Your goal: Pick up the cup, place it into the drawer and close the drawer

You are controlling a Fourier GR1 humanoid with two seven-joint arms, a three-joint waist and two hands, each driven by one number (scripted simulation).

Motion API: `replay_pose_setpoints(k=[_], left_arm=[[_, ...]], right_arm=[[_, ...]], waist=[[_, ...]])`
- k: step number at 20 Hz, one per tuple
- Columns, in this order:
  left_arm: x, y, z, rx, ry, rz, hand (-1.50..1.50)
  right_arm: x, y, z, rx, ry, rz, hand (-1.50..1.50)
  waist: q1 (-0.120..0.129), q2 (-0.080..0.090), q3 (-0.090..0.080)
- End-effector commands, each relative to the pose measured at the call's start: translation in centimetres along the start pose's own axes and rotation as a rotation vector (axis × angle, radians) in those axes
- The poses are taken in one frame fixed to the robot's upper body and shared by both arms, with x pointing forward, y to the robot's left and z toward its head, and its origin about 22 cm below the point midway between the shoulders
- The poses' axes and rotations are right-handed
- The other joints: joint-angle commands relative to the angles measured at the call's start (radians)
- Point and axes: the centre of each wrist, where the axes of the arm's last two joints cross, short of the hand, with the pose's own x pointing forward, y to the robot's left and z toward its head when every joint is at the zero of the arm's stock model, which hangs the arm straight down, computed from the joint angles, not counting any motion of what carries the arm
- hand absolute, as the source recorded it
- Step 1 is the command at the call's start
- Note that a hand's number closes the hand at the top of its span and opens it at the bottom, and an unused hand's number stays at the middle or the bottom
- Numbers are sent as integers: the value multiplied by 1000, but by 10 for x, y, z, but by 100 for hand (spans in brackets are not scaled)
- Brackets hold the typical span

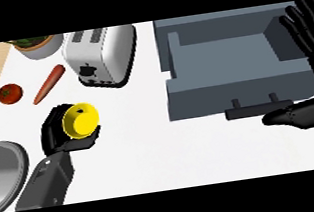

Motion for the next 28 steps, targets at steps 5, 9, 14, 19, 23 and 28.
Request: replay_pose_setpoints(k=[5,9,14,19,23,28], left_arm=[[24,-59,-65,-197,-159,94,150],[51,-97,-97,-268,-177,107,150],[100,-170,-138,-367,-209,119,150],[148,-202,-169,-390,-173,88,150],[182,-260,-169,-406,-153,37,150],[200,-291,-188,-374,-73,-42,150]], right_arm=[[0,-10,1,-11,5,4,-150],[-1,-12,7,-22,38,55,-150],[2,2,2,-35,27,26,-150],[-3,-4,-3,-49,26,44,-150],[-9,-5,2,-37,3,26,-150],[-21,-8,-6,-28,7,24,-150]], waist=[[15,-8,3],[35,-17,4],[36,-21,5],[25,-11,3],[1,-13,4],[-9,2,4]])
